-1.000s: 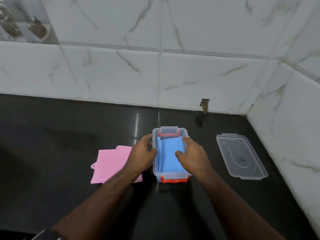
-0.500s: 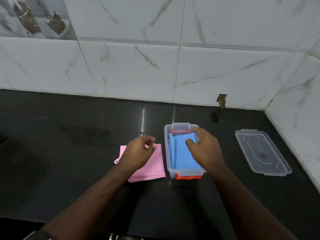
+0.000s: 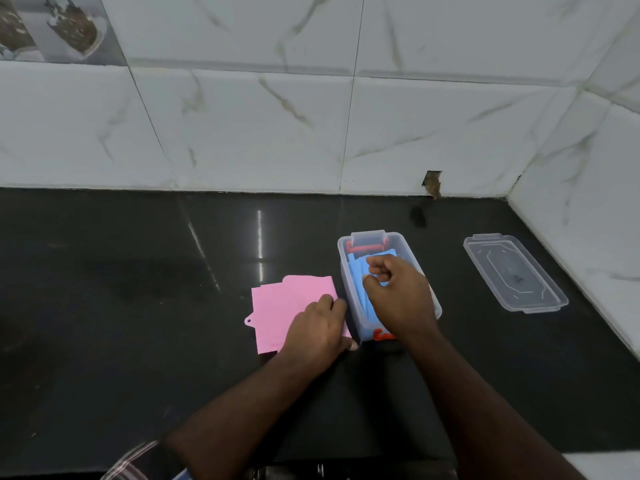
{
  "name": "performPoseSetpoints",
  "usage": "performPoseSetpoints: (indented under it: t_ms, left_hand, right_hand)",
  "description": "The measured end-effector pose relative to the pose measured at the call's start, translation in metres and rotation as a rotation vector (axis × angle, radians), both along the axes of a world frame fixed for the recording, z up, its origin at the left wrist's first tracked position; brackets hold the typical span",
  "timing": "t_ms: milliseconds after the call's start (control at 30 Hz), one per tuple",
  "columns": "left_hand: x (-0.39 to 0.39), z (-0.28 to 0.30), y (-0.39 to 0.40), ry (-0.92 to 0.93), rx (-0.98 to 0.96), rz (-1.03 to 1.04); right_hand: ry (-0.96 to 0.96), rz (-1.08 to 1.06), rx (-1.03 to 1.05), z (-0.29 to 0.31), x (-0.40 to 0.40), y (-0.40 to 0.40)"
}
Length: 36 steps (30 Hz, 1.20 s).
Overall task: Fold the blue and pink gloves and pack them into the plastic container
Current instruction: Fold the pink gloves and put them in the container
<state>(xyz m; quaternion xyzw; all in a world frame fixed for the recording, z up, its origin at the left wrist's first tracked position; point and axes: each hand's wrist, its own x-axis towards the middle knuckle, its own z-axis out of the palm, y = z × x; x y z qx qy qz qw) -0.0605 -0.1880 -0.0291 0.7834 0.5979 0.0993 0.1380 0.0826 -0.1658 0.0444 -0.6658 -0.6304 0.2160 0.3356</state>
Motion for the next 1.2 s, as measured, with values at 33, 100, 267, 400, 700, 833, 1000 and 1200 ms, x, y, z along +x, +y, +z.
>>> performPoseSetpoints:
  t_ms: [33,100,267,400,700,833,1000,1200]
  left_hand:
    - [0.000,0.001,0.000,-0.006,0.005,-0.008]
    - [-0.002,0.003,-0.002,-0.012,0.036,-0.028]
    - [-0.014,0.005,-0.003,-0.030,0.053,-0.028]
    - [-0.030,0.017,-0.004,-0.126,0.061,0.006]
    - [-0.113,0.099,0.010,-0.563,0.089,0.129]
    - [-0.127,0.127,0.008,-0.913,0.004,0.031]
    - [-0.126,0.143,0.004,-1.214,-0.047,0.114]
    - [-0.128,0.130,0.010,-1.440,-0.148,0.349]
  right_hand:
    - [-0.004,-0.005,0.004,-0.001,0.000,-0.003]
    - [-0.010,-0.013,0.013,-0.001,0.000,-0.008]
    - [-0.006,-0.018,0.026,0.002,0.002,-0.012]
    - [0.014,-0.003,0.042,0.008,-0.003,-0.015]
    - [-0.015,0.313,-0.094,0.031,-0.021,-0.006]
    - [0.217,0.414,-0.243,0.044,-0.029,0.006]
    - [0.894,0.611,-0.448,0.032,-0.034,0.003]
    - [0.998,0.446,-0.331,0.030,-0.043,-0.003]
